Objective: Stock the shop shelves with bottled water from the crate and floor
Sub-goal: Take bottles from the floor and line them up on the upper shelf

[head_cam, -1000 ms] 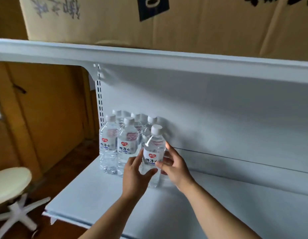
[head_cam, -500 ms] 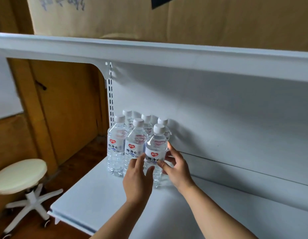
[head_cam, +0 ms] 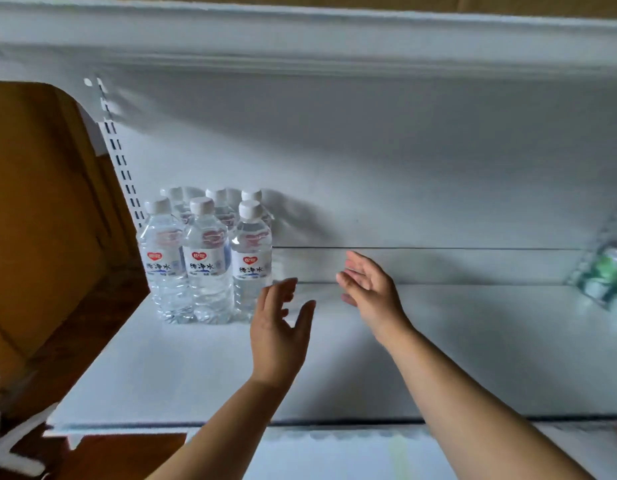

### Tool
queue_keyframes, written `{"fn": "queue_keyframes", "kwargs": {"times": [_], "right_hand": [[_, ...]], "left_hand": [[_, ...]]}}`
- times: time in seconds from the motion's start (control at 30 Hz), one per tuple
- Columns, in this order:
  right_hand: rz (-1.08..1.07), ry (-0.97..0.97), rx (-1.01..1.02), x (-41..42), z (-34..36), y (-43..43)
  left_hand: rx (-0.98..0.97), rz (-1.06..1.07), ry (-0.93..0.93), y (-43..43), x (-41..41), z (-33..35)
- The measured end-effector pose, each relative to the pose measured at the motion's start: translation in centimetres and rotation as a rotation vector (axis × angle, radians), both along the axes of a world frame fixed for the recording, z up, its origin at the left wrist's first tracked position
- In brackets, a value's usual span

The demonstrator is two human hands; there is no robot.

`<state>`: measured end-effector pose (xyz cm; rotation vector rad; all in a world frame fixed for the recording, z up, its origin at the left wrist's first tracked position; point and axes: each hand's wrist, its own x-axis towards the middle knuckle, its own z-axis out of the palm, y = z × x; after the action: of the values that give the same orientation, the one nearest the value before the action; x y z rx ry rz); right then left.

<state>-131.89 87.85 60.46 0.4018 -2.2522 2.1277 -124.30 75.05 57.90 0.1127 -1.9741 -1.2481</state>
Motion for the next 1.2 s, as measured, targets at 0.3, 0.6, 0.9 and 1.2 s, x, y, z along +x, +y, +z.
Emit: {"fn": "queue_keyframes", "kwargs": {"times": [0.3, 0.6, 0.9, 1.2], "right_hand": [[-0.525, -0.063, -0.062, 13.5, -1.6, 22.5], [-0.939, -0.217, -0.062, 36.5, -6.5, 43.8], [-1.161, -0.497, -0.026, 46.5, -17.1, 54.9], [-1.147, -0.84, -0.023, 44.2, -31.5, 61.4]], "left_hand": [[-0.029, -0.622, -0.135, 20.7, 4.5, -1.3], [-0.128, -1.128, -0.322, 44.1, 19.6, -4.9], [-0.314, -1.219, -0.627, 54.7, 25.4, -13.4], [-0.581, -1.305, -0.854, 63.8, 19.2, -26.5]]}}
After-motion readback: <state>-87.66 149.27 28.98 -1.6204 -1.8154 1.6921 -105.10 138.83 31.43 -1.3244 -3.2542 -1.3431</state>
